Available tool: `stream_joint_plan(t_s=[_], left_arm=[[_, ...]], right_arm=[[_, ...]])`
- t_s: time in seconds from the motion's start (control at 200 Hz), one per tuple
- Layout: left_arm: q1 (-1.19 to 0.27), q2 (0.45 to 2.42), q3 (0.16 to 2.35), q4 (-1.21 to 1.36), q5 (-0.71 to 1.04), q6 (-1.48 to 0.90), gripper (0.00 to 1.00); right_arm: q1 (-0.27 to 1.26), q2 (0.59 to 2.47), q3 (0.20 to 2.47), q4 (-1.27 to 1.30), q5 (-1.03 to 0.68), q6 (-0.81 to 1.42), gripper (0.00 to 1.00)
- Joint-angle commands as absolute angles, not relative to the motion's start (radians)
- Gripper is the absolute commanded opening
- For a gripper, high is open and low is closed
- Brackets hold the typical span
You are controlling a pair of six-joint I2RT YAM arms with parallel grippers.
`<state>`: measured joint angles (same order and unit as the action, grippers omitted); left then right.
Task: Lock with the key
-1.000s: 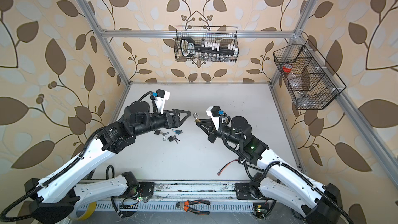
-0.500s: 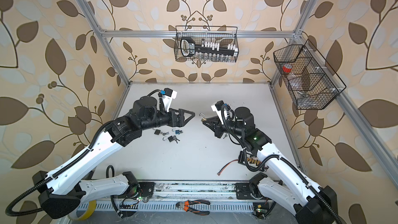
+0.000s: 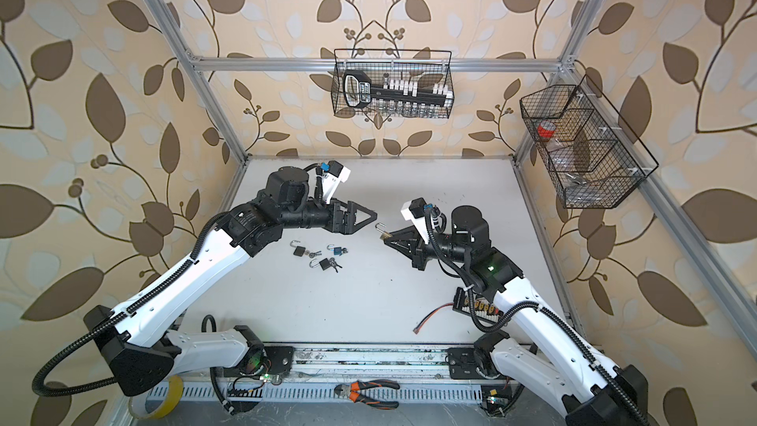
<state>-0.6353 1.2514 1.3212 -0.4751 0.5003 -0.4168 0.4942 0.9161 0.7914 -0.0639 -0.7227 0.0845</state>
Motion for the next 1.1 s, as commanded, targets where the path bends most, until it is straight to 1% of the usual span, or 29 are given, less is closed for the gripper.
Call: stream_joint_plan(t_s=[0.0,0.44,0.53,0.72,0.94,0.985,1.015,1.04,1.1], left_arm=[[-0.651,1.241,1.323,-0.473,0.552,-0.371,0.98],[-0.675,1.283,1.323,-0.501,0.526,-0.363,0.97],[-0.678,1.291,1.324,-0.512,0.51,-0.359,0.94],[-0.684,1.302,1.334,-0.541,0.468,-0.357,0.91],[-0.683,1.265,1.322,-0.535,0.424,-0.366,0.86],[-0.682,1.244,1.321,-0.525,0.403,-0.371,0.87],[-0.682,1.227,1.316,-0.516,0.386,-0.374,0.91],[-0.682,1.213,1.312,-0.508,0.375,-0.378,0.92],[-0.682,1.182,1.305,-0.484,0.364,-0.384,0.93]], right_arm=[[0.491,0.899,0.787,-0.029,-0.762,0.06,0.0],[0.491,0.887,0.798,-0.021,-0.811,0.058,0.0],[0.491,0.877,0.797,-0.019,-0.82,0.058,0.0],[0.491,0.847,0.785,-0.003,-0.822,0.054,0.0],[0.492,0.827,0.773,-0.011,-0.771,0.058,0.0],[0.492,0.828,0.77,-0.017,-0.76,0.063,0.0],[0.491,0.83,0.77,-0.02,-0.748,0.071,0.0],[0.492,0.833,0.771,-0.026,-0.735,0.077,0.0],[0.492,0.836,0.769,-0.041,-0.711,0.089,0.0]])
